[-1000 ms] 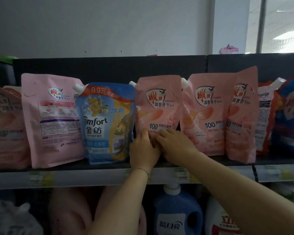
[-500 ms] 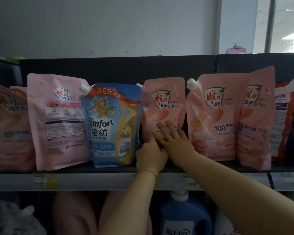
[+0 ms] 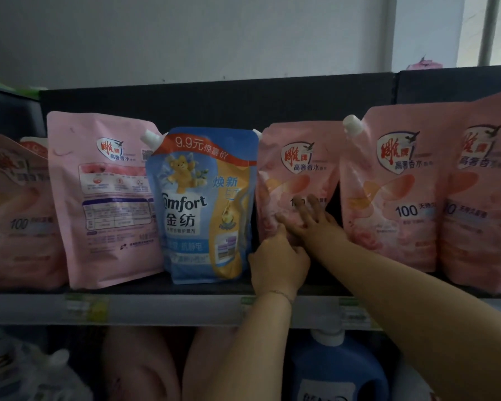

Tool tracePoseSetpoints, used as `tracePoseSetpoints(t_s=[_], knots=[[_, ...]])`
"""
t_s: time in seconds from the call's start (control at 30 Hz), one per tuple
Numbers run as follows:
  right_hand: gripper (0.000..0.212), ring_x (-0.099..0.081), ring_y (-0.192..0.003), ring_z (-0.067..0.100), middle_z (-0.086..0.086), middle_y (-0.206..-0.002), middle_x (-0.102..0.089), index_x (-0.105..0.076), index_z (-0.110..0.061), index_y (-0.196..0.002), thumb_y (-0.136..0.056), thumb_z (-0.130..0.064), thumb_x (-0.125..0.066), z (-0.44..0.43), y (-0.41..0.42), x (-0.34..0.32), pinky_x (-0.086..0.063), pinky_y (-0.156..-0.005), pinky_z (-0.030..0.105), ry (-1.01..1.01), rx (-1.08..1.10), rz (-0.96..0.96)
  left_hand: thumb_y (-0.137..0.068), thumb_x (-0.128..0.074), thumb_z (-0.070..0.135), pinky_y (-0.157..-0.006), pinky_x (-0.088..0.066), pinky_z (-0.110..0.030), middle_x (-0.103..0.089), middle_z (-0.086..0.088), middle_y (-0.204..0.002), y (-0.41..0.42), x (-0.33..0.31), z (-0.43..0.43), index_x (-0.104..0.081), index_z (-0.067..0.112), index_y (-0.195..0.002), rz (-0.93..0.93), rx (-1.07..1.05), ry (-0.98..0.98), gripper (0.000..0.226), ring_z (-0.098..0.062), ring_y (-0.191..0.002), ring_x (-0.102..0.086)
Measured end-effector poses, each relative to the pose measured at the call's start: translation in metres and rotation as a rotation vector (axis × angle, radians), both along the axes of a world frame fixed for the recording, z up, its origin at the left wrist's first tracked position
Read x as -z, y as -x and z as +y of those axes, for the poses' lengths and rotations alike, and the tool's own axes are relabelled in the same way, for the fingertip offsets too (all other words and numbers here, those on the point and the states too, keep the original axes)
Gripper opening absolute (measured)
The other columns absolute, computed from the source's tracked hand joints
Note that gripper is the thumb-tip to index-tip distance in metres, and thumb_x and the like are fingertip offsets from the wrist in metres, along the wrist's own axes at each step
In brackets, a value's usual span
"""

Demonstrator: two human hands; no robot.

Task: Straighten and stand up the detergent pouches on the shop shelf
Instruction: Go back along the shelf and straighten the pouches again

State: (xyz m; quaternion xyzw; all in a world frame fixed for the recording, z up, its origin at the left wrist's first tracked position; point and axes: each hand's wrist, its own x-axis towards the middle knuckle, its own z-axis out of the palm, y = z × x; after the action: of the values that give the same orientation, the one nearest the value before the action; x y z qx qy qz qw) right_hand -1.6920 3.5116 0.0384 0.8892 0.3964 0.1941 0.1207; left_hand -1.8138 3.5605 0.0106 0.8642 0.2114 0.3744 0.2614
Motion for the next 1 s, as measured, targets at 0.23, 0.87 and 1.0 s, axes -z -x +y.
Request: tracePoseSetpoints(t_s=[0.23,0.87,1.0], knots=[[0.088,0.029,-0.142,0.038,0.008,-0.154,0.036,0.021,-0.049,-0.146,-0.098,-0.035,-0.051,0.002,-0.004,-0.001,-0.008,-0.117,0.052,0.011,0.027,0.013,-0.080,-0.046,0.022,-0.075,-0.054,-0.046,-0.066,-0.002,-0.083,-0.005,0.002,0.002,-0.059,0.020,-0.117,-0.027,-0.005,0.007,0.039,-0.026,-0.078,-0.062],[0.093,0.018,-0.145,0.039,0.007,-0.159,0.023,0.014,-0.045,-0.149,-0.094,-0.026,-0.058,0.004,0.026,-0.025,-0.016,-0.116,0.058,0.016,0.069,0.156,-0.088,-0.053,0.018,-0.091,-0.049,-0.048,-0.013,-0.012,-0.158,0.004,-0.003,0.002,0.004,0.045,-0.149,-0.008,0.068,0.025,0.088,-0.036,-0.123,-0.047],[0.061,-0.014,-0.142,0.043,0.013,-0.158,-0.014,-0.021,-0.032,-0.151,-0.097,-0.024,-0.049,-0.012,0.045,-0.045,-0.028,-0.111,0.055,0.204,-0.096,0.087,-0.084,-0.056,0.013,-0.096,-0.045,-0.045,-0.011,-0.013,-0.158,0.006,-0.003,0.000,0.006,0.035,-0.152,-0.007,0.040,0.046,0.094,-0.036,-0.128,-0.044]])
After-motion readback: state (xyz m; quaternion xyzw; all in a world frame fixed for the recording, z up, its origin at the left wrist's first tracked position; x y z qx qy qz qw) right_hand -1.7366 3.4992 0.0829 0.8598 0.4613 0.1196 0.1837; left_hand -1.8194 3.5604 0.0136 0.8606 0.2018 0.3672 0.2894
